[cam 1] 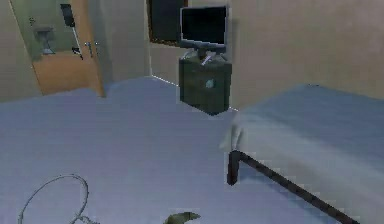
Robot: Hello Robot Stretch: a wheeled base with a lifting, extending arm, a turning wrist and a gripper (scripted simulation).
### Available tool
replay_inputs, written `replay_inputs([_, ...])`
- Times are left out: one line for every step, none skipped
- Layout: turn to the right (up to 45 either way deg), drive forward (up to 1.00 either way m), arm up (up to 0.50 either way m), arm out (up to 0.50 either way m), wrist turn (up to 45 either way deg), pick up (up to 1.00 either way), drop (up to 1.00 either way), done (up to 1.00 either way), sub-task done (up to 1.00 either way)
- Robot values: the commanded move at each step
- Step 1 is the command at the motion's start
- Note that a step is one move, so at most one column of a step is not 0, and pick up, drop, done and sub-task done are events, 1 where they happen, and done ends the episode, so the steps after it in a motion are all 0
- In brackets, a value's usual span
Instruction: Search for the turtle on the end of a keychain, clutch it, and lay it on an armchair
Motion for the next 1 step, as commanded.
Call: replay_inputs([-45.0, 0.0, 0.0, 0.0, 0.0, 0.0, 0.0, 0.0, 0.0])
